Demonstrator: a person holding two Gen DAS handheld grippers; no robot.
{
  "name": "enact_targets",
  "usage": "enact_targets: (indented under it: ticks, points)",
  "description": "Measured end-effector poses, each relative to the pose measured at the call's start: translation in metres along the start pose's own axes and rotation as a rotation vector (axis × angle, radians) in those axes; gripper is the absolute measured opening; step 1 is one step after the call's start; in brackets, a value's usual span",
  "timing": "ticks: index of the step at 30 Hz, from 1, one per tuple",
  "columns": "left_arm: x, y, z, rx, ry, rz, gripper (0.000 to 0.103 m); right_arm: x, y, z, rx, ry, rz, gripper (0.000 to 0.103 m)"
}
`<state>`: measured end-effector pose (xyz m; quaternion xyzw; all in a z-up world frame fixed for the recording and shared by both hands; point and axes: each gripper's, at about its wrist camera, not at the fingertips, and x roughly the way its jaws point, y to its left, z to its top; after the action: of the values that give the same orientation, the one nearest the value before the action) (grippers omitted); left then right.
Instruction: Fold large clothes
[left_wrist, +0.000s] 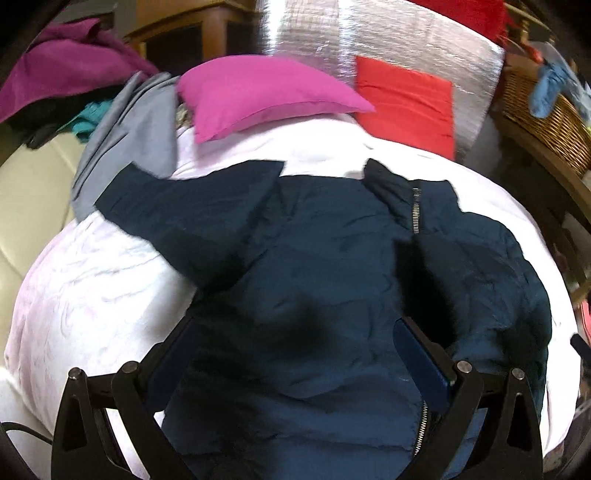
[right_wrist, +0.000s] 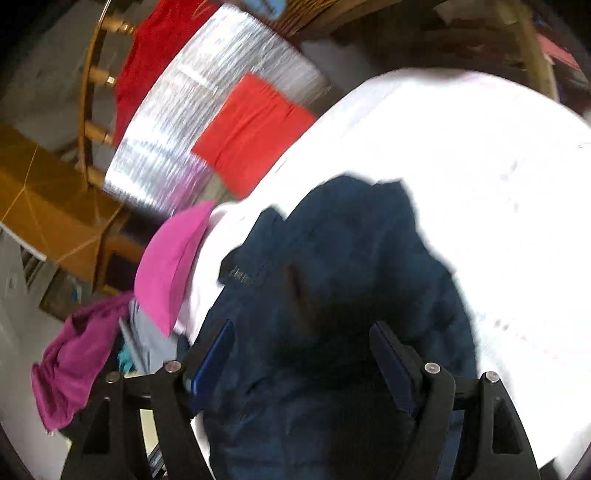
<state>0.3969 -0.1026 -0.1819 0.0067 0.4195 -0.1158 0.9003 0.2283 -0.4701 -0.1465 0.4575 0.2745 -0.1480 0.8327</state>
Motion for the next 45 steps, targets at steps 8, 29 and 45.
enact_targets:
  ticks: [8, 29, 45]
  points:
    - [-0.012, -0.062, -0.008, 0.217, -0.131, -0.049, 0.103, 0.035, -0.05, 0.038, -0.033, -0.017, -0.051, 0.067]
    - [0.062, -0.122, -0.026, 0.114, 0.129, -0.05, 0.025, 0.079, -0.053, 0.045, -0.161, 0.137, -0.155, 0.033]
    - [0.034, -0.038, -0.025, -0.034, 0.219, -0.217, 0.065, 0.034, -0.048, 0.057, -0.141, -0.037, -0.146, 0.042]
